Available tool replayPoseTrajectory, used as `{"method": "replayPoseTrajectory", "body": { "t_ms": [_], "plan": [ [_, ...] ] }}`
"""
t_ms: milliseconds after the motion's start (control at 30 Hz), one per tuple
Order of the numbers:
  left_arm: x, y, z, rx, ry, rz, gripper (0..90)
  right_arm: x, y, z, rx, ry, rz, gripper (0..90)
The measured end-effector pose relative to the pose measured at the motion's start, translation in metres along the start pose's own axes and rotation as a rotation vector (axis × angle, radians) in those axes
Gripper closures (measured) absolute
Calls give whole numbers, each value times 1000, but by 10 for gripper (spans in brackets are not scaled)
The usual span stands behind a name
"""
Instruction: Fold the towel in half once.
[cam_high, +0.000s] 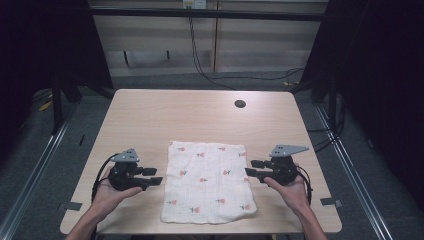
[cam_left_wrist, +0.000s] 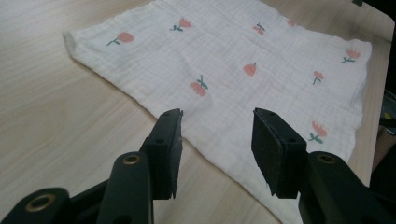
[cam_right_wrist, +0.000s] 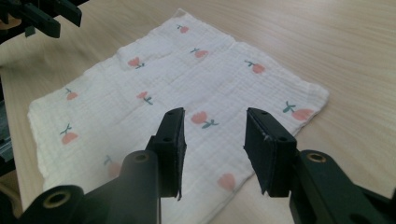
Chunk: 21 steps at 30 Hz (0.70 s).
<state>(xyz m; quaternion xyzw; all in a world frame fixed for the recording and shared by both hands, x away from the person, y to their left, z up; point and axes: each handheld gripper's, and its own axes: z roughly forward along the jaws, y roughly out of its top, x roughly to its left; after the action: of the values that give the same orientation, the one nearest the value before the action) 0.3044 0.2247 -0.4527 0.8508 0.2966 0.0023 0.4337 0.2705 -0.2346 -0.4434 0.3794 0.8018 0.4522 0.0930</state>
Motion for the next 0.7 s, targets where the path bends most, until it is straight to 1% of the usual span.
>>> {"method": "replayPoseTrajectory", "body": {
  "t_ms": [33,67,100,133,167,233,300,333,367,400,433,467,533,567,600,633,667,700],
  "plan": [
    [2,2,0,-12,2,-5,530,-3,2,2,-1,7,8,597],
    [4,4,1,-21,8,-11,530,-6,3,5,8,23,9,589],
    [7,5,2,-26,9,-12,537,-8,5,8,30,20,1,572],
    [11,8,6,-16,26,-9,544,-9,7,11,47,15,-6,565],
    [13,10,8,-14,33,-5,545,-13,10,15,53,9,-1,561],
    [22,15,14,-20,23,-25,549,-18,13,18,45,21,3,562],
    [30,20,20,-23,29,-48,558,-24,19,22,45,2,-2,568],
    [34,22,23,-19,41,-51,559,-27,23,23,43,-6,-1,571],
    [37,23,27,-24,45,-61,578,-30,26,25,40,-13,-2,573],
    [39,24,32,-14,37,-65,588,-33,29,27,42,-14,-6,578],
    [41,26,37,5,49,-58,581,-36,32,29,41,-20,-7,581],
    [43,27,41,8,60,-66,575,-39,35,32,35,-24,-3,582],
    [47,29,46,7,57,-72,566,-45,40,38,44,-39,3,580],
    [48,30,47,7,61,-79,565,-48,43,40,40,-44,16,580],
    [50,31,48,10,53,-76,562,-50,44,41,38,-32,20,587],
    [50,32,49,12,54,-72,560,-52,46,43,46,-41,14,591],
    [54,35,51,19,65,-70,551,-58,48,47,37,-42,31,605],
    [54,35,51,19,65,-70,549,-58,48,47,37,-42,31,605]
  ]
}}
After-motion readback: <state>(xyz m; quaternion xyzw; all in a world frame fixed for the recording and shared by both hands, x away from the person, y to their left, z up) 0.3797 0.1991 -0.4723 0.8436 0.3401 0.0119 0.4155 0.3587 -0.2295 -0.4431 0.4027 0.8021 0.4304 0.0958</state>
